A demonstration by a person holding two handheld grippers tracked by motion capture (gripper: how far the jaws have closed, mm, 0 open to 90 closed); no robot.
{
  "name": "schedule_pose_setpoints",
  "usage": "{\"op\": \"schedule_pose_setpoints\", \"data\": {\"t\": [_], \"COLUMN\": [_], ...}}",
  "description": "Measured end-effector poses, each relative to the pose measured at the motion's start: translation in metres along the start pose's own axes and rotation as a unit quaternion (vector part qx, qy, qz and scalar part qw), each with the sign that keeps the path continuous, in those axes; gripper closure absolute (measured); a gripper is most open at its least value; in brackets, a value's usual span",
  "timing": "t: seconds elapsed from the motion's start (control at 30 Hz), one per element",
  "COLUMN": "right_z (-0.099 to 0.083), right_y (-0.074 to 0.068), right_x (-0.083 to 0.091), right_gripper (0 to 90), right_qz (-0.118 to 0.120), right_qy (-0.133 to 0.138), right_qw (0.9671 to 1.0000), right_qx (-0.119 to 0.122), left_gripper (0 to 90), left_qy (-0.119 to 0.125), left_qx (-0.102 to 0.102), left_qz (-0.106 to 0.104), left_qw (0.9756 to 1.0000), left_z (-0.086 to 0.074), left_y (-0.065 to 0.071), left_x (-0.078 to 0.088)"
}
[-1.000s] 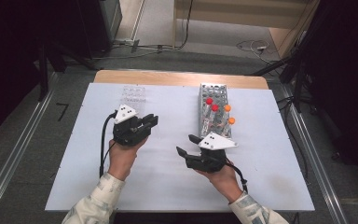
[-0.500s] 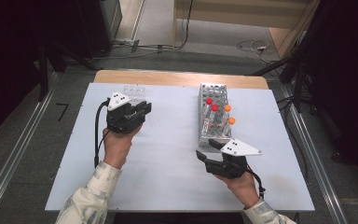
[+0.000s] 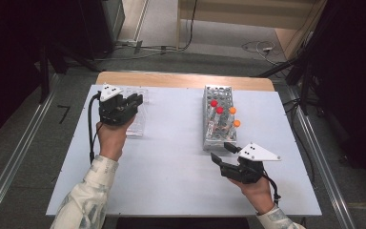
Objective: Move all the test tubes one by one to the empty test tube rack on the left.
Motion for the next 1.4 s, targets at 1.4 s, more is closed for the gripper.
{"op": "schedule_pose_setpoints", "data": {"t": [1.4], "right_z": [-0.002], "right_y": [0.003], "right_x": [0.001], "right_gripper": [28.4], "right_qz": [-0.005], "right_qy": [-0.003], "right_qw": [1.0], "right_qx": [-0.008], "left_gripper": [76.7], "left_qy": [-0.022], "left_qx": [-0.026], "left_qz": [0.083], "left_qw": [0.996], "left_z": [-0.012], "left_y": [-0.015], "left_x": [-0.037]}}
Point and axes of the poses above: each handheld gripper's, and its own axes: x roughly backward along the jaws, z roughly out of its top, y roughly to its right, the point moved 4 cm from there along -x, roughly forward along the jaws, and after that the axes turned 15 degrees about -y, right-handed, at the moved point
